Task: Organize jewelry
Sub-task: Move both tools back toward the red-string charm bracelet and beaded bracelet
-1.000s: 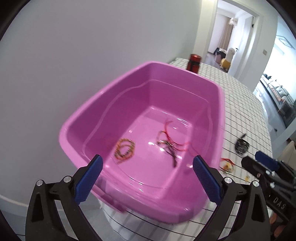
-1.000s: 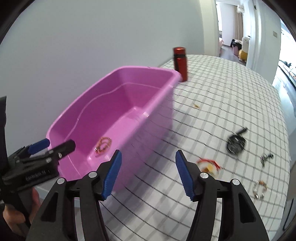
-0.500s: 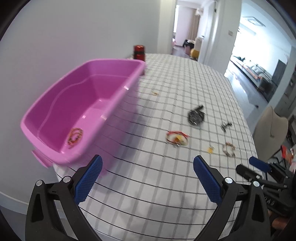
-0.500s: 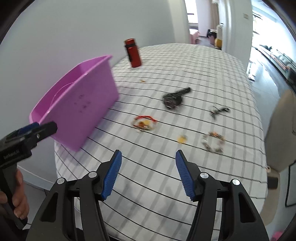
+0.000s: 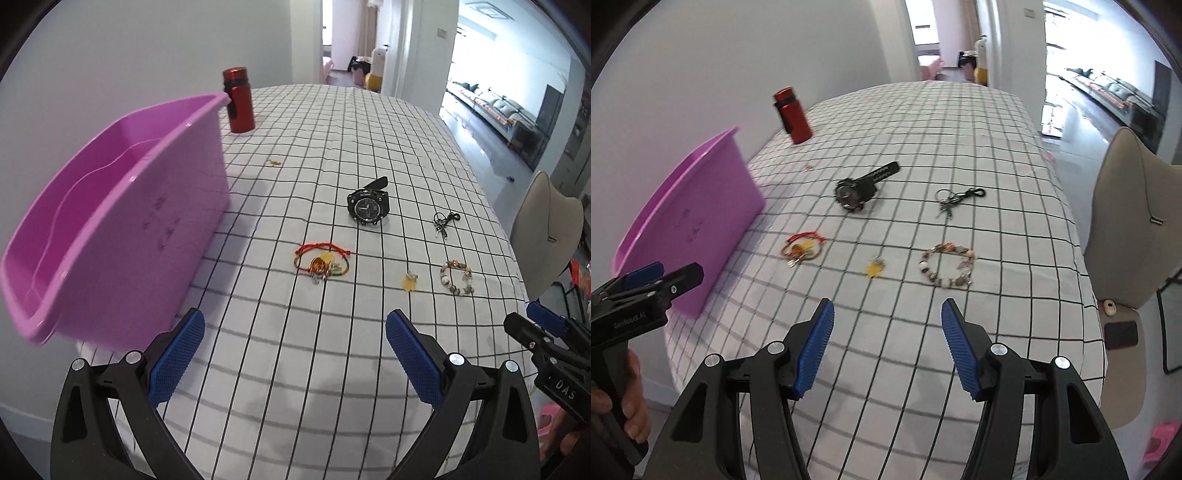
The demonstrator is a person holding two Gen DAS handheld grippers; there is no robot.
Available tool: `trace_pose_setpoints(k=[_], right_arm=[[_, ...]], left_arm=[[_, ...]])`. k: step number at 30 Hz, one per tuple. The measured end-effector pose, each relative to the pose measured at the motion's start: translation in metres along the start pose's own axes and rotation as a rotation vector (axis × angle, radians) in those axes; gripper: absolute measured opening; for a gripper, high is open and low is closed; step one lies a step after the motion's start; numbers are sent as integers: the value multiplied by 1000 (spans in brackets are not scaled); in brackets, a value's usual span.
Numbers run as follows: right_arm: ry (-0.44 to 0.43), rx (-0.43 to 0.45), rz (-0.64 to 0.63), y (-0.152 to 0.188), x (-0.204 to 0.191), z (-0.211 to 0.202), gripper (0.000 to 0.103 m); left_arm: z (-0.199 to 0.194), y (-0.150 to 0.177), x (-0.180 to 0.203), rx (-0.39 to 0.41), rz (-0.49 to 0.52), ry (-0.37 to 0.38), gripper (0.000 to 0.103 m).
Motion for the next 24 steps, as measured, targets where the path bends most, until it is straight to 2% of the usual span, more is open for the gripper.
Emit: trace_pose_setpoints(k=[3,8,12,24], right_arm=[[27,3,43,-4,8,12,58],[102,-6,72,-7,21,40,58],[150,5,109,-8,37,55,58],[237,48,116,-11,88,97,58]], left_arm=[[26,-4,6,-34,29,13,97],[60,-14,13,-36,53,58,97],[90,-16,20,-50,83,60,97],[148,-13,19,-48,25,35,97]])
Point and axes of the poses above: each gripper's, at about its wrist camera, not at the fingertips, and z roughly the way its jaws point, x to its right, y to its underside, the point moved 8 cm from there along z, roughly the way its jaws point, and after that the axes turned 7 degrees about -y, right-handed, at the moved point
